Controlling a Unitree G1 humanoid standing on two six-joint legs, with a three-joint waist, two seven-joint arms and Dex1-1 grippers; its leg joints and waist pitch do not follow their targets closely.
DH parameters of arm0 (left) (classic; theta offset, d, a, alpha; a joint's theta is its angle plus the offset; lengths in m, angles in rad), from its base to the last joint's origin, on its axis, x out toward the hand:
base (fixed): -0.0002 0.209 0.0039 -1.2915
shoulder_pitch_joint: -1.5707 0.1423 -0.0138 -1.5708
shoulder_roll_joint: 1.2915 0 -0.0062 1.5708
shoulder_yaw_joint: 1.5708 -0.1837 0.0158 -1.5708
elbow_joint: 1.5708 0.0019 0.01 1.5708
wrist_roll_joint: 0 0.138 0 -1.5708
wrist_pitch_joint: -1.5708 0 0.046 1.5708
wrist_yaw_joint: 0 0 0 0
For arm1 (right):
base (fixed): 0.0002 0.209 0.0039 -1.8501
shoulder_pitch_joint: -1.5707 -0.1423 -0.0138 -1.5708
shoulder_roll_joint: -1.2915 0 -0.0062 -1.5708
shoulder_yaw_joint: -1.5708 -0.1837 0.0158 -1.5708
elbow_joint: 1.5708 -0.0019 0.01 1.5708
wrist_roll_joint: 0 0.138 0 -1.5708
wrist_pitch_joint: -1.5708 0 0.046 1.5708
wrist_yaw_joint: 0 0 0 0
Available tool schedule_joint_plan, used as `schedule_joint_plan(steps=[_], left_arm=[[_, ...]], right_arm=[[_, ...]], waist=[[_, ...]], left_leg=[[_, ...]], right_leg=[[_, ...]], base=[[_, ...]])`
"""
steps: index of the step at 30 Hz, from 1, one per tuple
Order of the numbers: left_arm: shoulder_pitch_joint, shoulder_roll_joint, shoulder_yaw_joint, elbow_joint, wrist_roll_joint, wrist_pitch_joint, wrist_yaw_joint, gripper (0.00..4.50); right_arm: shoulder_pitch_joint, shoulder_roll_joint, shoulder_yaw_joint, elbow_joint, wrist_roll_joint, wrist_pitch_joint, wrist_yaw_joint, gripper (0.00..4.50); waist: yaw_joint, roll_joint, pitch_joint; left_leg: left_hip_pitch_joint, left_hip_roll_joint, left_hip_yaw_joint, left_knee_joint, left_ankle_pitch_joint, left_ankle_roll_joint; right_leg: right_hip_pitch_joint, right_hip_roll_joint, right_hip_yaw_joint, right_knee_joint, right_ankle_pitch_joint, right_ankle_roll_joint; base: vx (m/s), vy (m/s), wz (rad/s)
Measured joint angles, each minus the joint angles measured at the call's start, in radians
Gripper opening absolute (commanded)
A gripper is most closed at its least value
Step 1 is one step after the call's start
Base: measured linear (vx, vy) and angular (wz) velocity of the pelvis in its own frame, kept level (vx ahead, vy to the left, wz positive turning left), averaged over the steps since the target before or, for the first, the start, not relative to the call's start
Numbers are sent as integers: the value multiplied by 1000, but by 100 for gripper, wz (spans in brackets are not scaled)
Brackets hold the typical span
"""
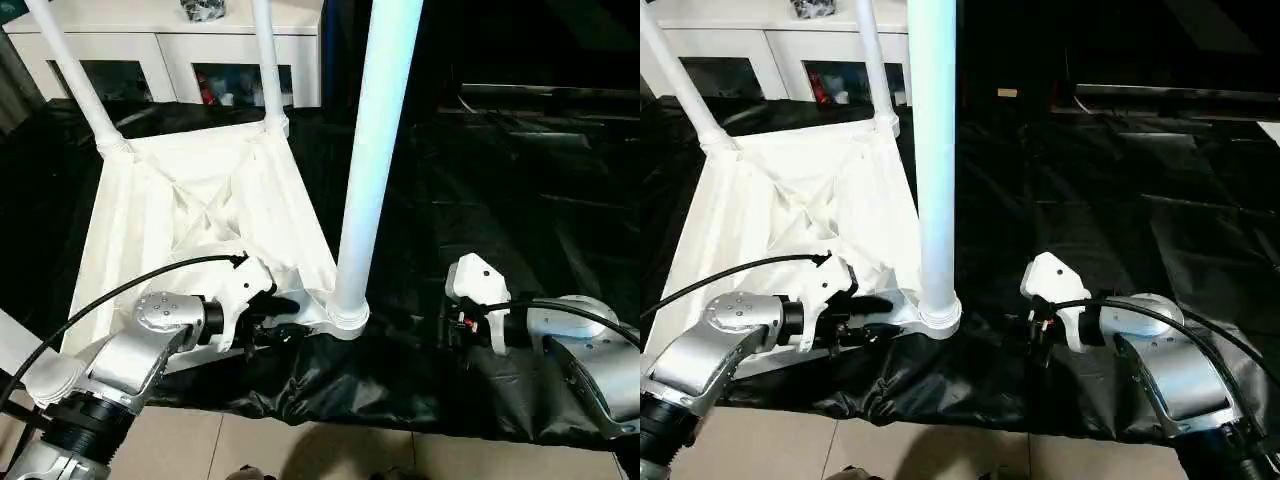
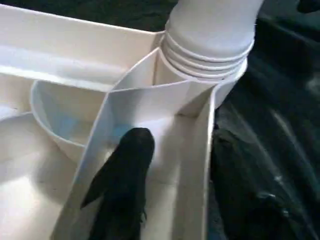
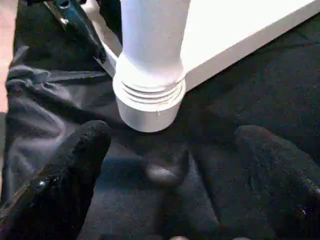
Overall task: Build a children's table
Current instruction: Rotate leg to tighten
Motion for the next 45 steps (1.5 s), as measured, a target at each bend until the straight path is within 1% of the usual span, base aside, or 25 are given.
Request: schedule_joint_plan(steps=[1, 2, 6, 8, 12, 14, 16, 18, 21, 23, 30, 33, 36, 39, 42, 45], left_arm=[[-3, 1, -2, 5, 0, 2, -3, 191], [-6, 3, -2, 9, 0, 3, -10, 165], [-6, 9, -4, 15, 2, 2, -32, 154], [-6, 16, -5, 15, 2, 6, -35, 126], [-6, 25, -5, 8, 1, 23, -55, 117], [-6, 38, -5, 7, 1, 32, -60, 86], [-4, 51, -5, 5, -1, 46, -78, 77], [-1, 51, -5, 1, -2, 48, -80, 40], [3, 54, -5, -14, -2, 65, -85, 30], [4, 58, -5, -17, -1, 67, -87, 10], [14, 57, 0, -20, -8, 48, -86, 10], [16, 48, 9, -16, -10, 48, -85, 10], [10, 27, 12, 6, -6, 35, -71, 10], [-2, -1, 8, 21, 10, 15, -46, 10], [-20, -23, -1, 38, 29, 0, -28, 10], [-31, -32, -3, 47, 34, -2, -25, 10]], right_arm=[[1, 0, 0, -3, 3, 5, 0, 450], [1, 0, 0, -11, 6, 13, 0, 450], [2, 0, 1, -30, 7, 21, 0, 450], [5, 0, 1, -30, 7, 23, 0, 450], [5, 0, 4, -30, 7, 24, 0, 450], [5, 0, 7, -30, 7, 24, 0, 450], [5, 0, 11, -30, 7, 24, 1, 450], [5, 0, 14, -30, 7, 24, 1, 450], [4, 0, 23, -29, 7, 24, 5, 450], [4, 0, 23, -29, 7, 24, 9, 450], [-2, 3, 40, -28, 7, 23, 12, 450], [-14, 28, 50, -18, 6, 19, 12, 450], [-69, 95, 84, 44, -7, -3, -9, 450], [-129, 157, 117, 123, -52, -36, -67, 450], [-189, 192, 126, 211, -97, -66, -119, 450], [-211, 199, 129, 252, -112, -86, -130, 450]], waist=[[0, 1, 0], [-1, 2, -1], [-5, 6, -4], [-7, 6, -4], [-10, 6, -4], [-10, 6, -4], [-9, 6, -4], [-8, 6, -4], [-9, 6, -4], [-10, 6, -4], [-10, 6, -4], [-13, 7, -5], [-16, 11, -7], [-13, 12, -7], [-9, 12, -7], [-6, 11, -7]], left_leg=[[0, 0, 0, 0, 0, 0], [0, 0, 0, 0, 0, 0], [0, 0, 0, 0, 0, 0], [0, 0, 0, 0, 0, 0], [1, 0, 0, 0, 0, 0], [1, 0, 0, 0, 0, 0], [1, 0, -1, 0, 0, 0], [1, 0, -1, 0, 0, 0], [1, 0, -1, 0, 0, 0], [1, 0, -1, 0, 0, 0], [1, 0, -1, 0, 0, 0], [1, 0, -1, 0, 0, 0], [2, 0, 0, 0, 0, 0], [1, 0, 0, 0, 0, -1], [1, -1, 0, 0, 1, -1], [0, 0, 0, 0, 1, -1]], right_leg=[[0, 0, 0, 0, 0, -1], [0, 0, 0, 0, 1, -1], [0, 0, 0, 0, 0, -1], [0, 0, 0, 0, 0, 0], [0, 0, 0, 1, -1, 1], [0, 0, -1, 1, -1, 1], [0, 0, 0, 1, -1, 2], [0, 0, 0, 0, -1, 2], [0, 0, 0, 1, -1, 2], [0, 0, -1, 1, -1, 2], [0, 0, -1, 0, 0, 0], [0, 0, 0, 0, 0, -1], [0, 0, 0, 1, -1, 1], [0, 0, 0, 1, -1, 1], [0, 0, 0, 1, 2, -3], [0, 0, 0, 1, 2, -3]], base=[[0, 0, 0], [0, 0, 0], [0, 0, 0], [0, 0, 0], [0, 0, 0], [0, 0, 0], [0, 0, 0], [0, 0, 0], [0, 0, 0], [0, 0, 0], [0, 0, 0], [0, 0, 0], [0, 0, 0], [0, 0, 0], [0, 0, 0], [0, 0, 0]])
